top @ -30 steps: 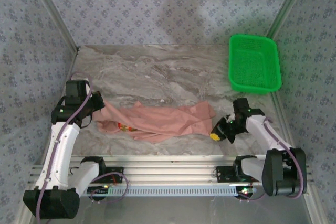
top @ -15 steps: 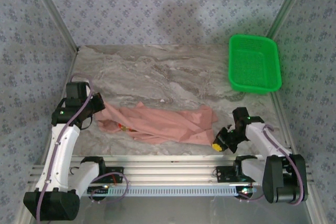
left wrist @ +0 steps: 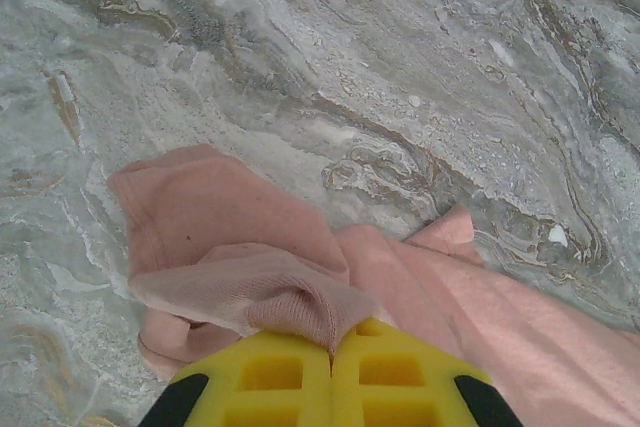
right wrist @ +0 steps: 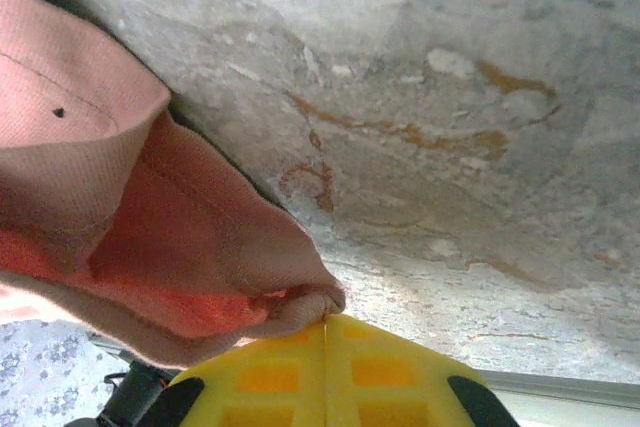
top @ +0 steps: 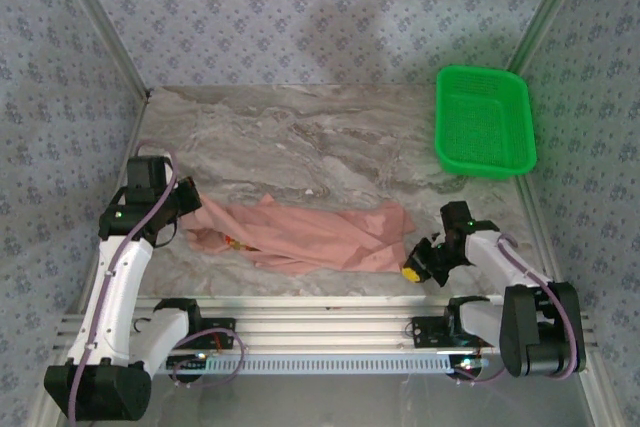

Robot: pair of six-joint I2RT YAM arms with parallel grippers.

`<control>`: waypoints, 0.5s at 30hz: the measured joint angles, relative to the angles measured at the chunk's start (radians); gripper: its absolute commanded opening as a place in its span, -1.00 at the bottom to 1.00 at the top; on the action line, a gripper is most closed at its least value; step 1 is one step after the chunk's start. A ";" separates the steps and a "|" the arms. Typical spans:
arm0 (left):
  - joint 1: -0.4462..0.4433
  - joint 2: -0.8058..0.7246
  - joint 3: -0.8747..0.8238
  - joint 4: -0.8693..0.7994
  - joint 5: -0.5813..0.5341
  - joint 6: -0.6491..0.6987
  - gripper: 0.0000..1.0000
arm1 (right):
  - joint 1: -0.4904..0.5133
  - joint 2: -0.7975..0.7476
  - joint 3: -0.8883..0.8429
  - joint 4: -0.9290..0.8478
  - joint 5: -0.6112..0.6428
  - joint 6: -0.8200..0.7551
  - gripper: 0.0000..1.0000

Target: Fold and stack the t-shirts

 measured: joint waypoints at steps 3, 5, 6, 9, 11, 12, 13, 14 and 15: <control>-0.002 0.000 0.000 0.000 0.000 0.000 -1.00 | 0.003 0.000 -0.005 0.000 0.002 0.000 -0.44; -0.004 0.000 0.000 0.000 0.000 0.000 -1.00 | 0.003 -0.001 -0.007 -0.001 0.003 0.000 -0.38; -0.004 0.000 0.000 0.000 0.000 -0.001 -1.00 | 0.004 -0.002 -0.008 -0.001 0.004 0.001 -0.36; -0.004 0.000 0.000 0.000 0.000 -0.003 -1.00 | 0.006 -0.005 -0.008 -0.001 0.006 0.001 -0.29; -0.004 0.000 0.000 0.000 0.000 -0.003 -1.00 | 0.007 -0.006 -0.008 -0.001 0.007 0.001 -0.27; -0.004 0.000 0.000 0.000 0.000 -0.003 -1.00 | 0.008 -0.007 -0.008 0.000 0.007 0.001 -0.26; -0.004 0.000 0.000 0.000 0.000 -0.003 -1.00 | 0.009 -0.007 -0.008 0.002 0.007 0.002 -0.26; -0.004 0.000 0.000 0.000 0.000 -0.004 -1.00 | 0.010 -0.007 -0.008 0.005 0.007 0.002 -0.23; -0.004 0.000 0.000 0.000 0.000 -0.004 -1.00 | 0.011 -0.007 -0.008 0.010 0.007 0.005 -0.22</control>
